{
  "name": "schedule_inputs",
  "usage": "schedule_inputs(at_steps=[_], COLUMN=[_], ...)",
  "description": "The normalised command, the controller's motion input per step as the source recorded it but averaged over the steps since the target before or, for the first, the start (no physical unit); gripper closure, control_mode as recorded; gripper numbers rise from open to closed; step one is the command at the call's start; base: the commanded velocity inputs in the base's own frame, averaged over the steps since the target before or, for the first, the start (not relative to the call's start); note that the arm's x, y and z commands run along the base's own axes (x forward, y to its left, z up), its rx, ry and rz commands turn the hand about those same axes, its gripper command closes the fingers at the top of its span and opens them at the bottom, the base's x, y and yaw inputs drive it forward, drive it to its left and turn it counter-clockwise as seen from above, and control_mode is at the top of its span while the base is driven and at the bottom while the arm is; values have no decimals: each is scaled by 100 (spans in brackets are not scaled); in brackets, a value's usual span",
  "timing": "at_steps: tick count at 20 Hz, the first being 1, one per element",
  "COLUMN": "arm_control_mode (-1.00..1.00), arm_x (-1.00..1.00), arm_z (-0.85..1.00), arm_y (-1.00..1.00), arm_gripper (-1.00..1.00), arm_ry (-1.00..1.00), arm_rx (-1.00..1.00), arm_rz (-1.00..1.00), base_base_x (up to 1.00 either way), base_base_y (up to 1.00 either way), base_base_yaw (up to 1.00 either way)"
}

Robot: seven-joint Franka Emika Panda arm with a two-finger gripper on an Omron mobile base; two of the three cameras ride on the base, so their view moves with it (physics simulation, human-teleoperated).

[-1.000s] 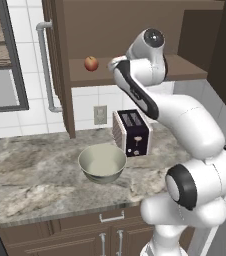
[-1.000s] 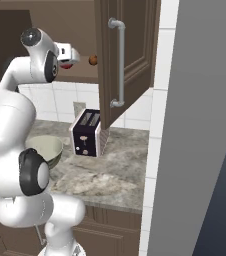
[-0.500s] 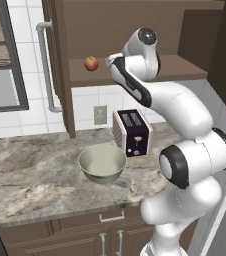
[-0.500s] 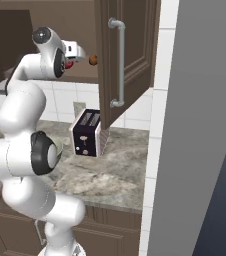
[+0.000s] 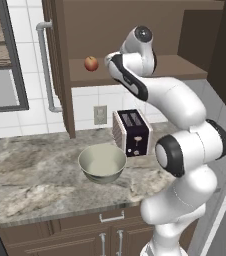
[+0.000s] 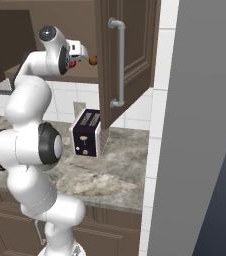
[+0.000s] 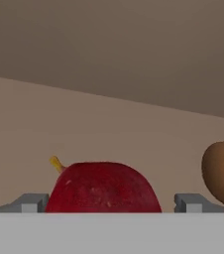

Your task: Open the cabinet. Pick the peach and pear from the cabinet and place them into the bowl. Then close the cabinet.

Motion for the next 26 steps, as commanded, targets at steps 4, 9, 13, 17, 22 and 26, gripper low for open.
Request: schedule_inputs(at_steps=[4, 9, 13, 17, 22, 26], arm_control_mode=[-100, -100, -100, -100, -100, -100], arm_x=[11, 0, 0, 0, -1, -7], arm_z=[-25, -22, -3, -25, -20, 5], arm_y=[1, 0, 0, 0, 0, 0], arm_gripper=[100, 100, 100, 100, 100, 100], arm_ry=[9, 10, 0, -4, -8, -8], arm_rx=[0, 0, 0, 0, 1, 0], arm_rz=[0, 0, 0, 0, 0, 0], base_base_x=[0, 0, 0, 0, 0, 0], base_base_y=[0, 0, 0, 0, 0, 0], base_base_yaw=[0, 0, 0, 0, 0, 0])
